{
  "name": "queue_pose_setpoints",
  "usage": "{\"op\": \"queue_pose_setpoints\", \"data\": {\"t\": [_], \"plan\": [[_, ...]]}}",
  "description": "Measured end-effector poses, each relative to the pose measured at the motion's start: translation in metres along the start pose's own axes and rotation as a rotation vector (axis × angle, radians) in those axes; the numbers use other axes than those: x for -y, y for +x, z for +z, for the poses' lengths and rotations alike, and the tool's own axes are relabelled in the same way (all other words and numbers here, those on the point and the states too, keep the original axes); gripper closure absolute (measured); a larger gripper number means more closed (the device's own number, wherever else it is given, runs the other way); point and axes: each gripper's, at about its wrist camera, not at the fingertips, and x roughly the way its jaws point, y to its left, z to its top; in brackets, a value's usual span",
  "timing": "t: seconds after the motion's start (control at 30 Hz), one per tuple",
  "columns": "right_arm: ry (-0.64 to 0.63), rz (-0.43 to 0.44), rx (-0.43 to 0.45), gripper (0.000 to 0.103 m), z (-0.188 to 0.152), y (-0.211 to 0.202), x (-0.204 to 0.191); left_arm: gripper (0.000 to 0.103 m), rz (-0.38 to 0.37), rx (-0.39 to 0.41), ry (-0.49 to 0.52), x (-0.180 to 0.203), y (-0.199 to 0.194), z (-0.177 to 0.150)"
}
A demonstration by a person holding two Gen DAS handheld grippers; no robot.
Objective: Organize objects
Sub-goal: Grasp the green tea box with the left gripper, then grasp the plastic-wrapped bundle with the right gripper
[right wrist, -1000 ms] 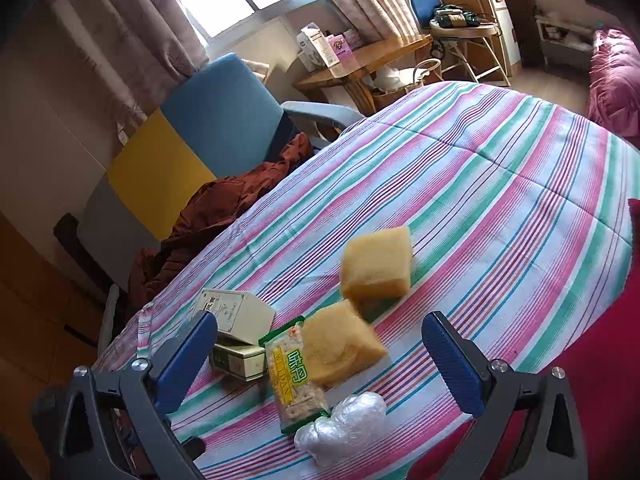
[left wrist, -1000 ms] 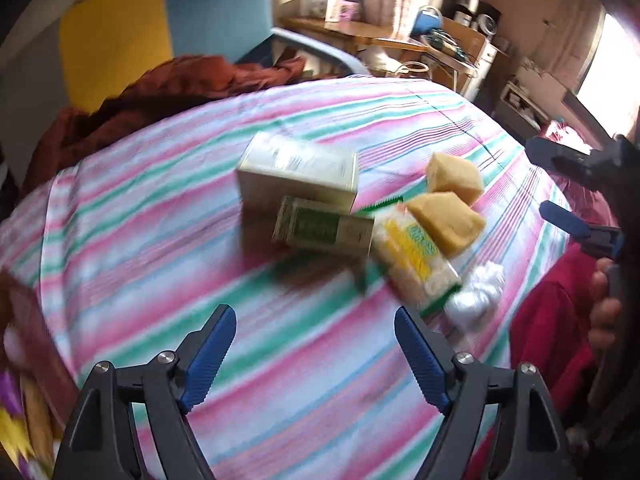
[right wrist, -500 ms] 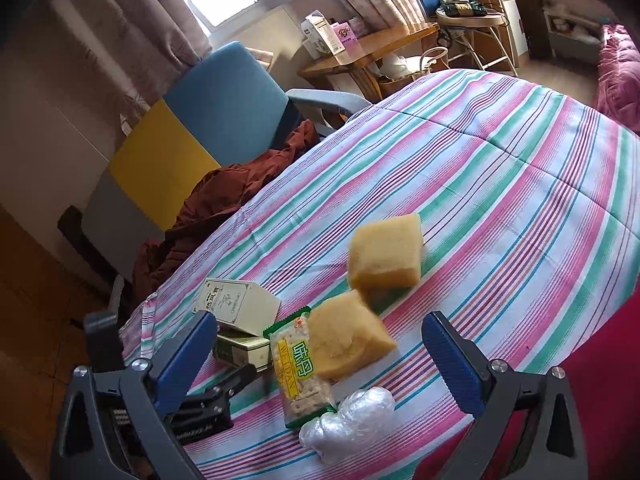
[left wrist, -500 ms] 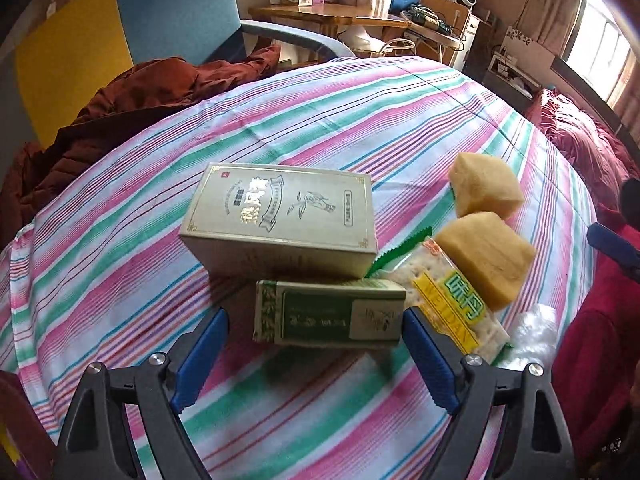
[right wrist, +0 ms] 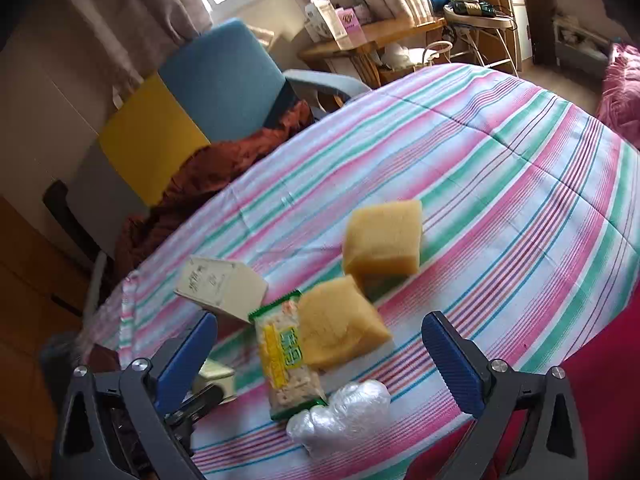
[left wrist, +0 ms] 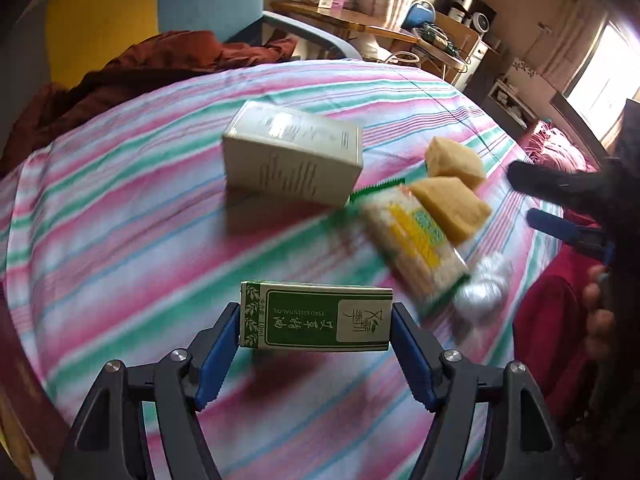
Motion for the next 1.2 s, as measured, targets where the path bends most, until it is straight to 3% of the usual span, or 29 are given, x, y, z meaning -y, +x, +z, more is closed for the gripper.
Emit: {"op": "queue_pose_setpoints", "data": {"t": [0.13, 0.33, 0.43, 0.63, 0.67, 0.73, 0.77, 0.87, 1.2], "plan": [[-0.078, -0.066, -0.153, 0.000, -0.010, 0.025, -0.010, 0.029, 0.018, 0.012, -0.005, -0.002, -0.022, -0.029], [-0.195, -0.117, -0.308, 0.000, -0.028, 0.036, -0.025, 0.029, 0.025, 0.033, -0.015, -0.008, -0.045, -0.055], [-0.233, -0.156, -0.359, 0.000, -0.037, 0.041, -0.028, 0.029, 0.011, 0.042, -0.038, -0.010, -0.051, -0.062], [-0.246, -0.222, -0.379, 0.002, -0.039, 0.047, -0.028, 0.029, -0.014, 0.067, -0.058, -0.013, -0.065, -0.070], [-0.261, -0.230, -0.397, 0.004, -0.041, 0.050, -0.029, 0.029, -0.017, 0.073, -0.062, -0.014, -0.069, -0.071], [-0.290, -0.246, -0.424, 0.029, -0.046, 0.055, -0.033, 0.029, -0.023, 0.092, -0.070, -0.017, -0.077, -0.074], [-0.298, -0.260, -0.424, 0.036, -0.047, 0.055, -0.034, 0.029, -0.025, 0.102, -0.074, -0.018, -0.081, -0.076], [-0.308, -0.261, -0.388, 0.044, -0.049, 0.045, -0.036, 0.029, -0.026, 0.128, -0.086, -0.022, -0.092, -0.080], [-0.350, -0.141, -0.233, 0.044, -0.063, -0.023, -0.057, 0.029, -0.010, 0.196, -0.163, -0.043, -0.123, -0.100]]}}
